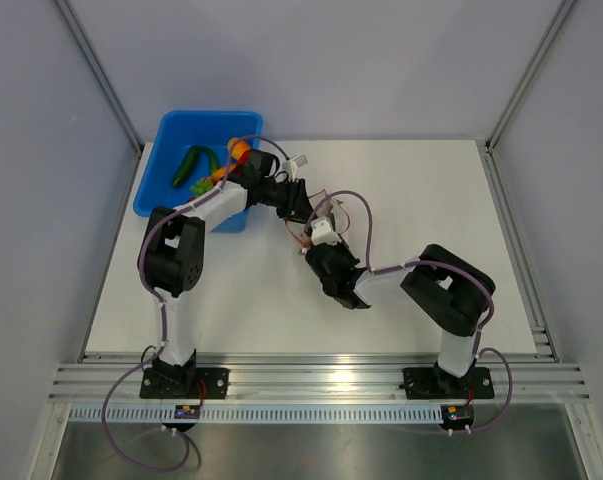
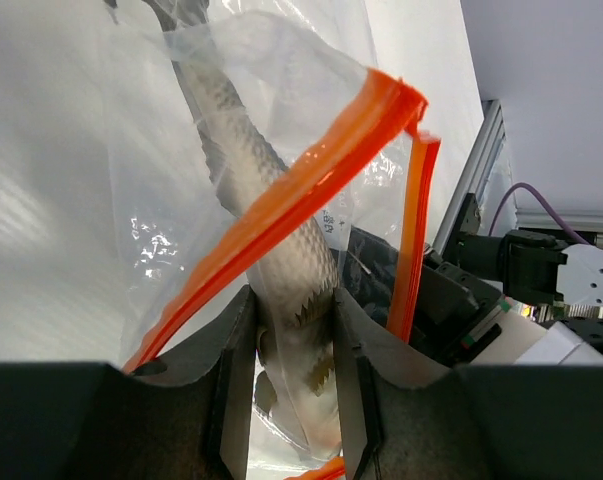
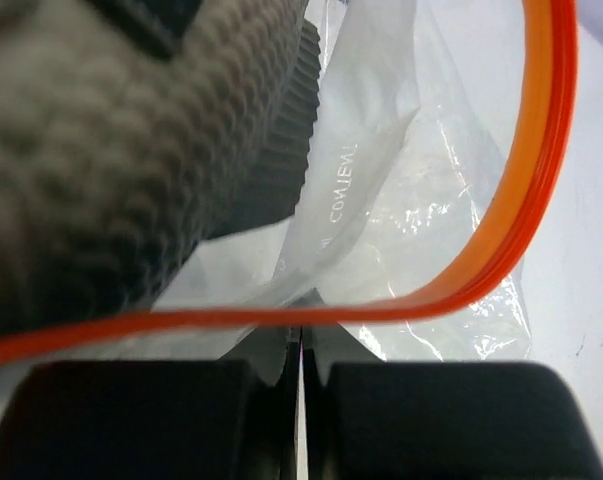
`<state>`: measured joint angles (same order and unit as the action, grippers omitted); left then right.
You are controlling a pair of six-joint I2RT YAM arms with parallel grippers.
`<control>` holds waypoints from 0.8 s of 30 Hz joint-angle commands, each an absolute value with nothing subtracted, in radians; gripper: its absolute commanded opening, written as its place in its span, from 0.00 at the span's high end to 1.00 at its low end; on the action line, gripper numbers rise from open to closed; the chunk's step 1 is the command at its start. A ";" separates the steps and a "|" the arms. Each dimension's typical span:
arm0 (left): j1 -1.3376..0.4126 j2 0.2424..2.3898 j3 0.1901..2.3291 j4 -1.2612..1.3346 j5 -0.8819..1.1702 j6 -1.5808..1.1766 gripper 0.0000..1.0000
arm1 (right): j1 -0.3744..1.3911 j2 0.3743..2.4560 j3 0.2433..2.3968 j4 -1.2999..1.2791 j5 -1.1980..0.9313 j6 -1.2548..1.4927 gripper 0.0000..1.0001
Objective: Open the zip-top bag and remove the fake food
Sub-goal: Pick up the fake fish from the zipper food storage bag.
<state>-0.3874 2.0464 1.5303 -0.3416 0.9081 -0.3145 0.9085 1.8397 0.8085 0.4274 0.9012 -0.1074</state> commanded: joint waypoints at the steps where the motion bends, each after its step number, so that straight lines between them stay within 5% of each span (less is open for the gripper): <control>1: -0.342 1.948 1.539 -0.341 0.960 -0.299 0.88 | 0.948 1.864 0.764 0.580 1.012 -0.207 1.00; 14: -0.305 1.924 1.503 -0.301 0.923 -0.301 0.89 | 1.137 2.172 0.735 1.558 1.216 -0.951 1.00; 24: -0.276 1.917 1.580 -0.363 0.999 -0.314 0.89 | 1.140 2.128 0.680 1.539 1.154 -0.902 1.00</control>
<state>-0.3099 1.9644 1.4929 -0.3851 0.9375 -0.3069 1.1332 2.1731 0.7120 1.2854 1.1362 -0.8993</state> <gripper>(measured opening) 0.328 0.009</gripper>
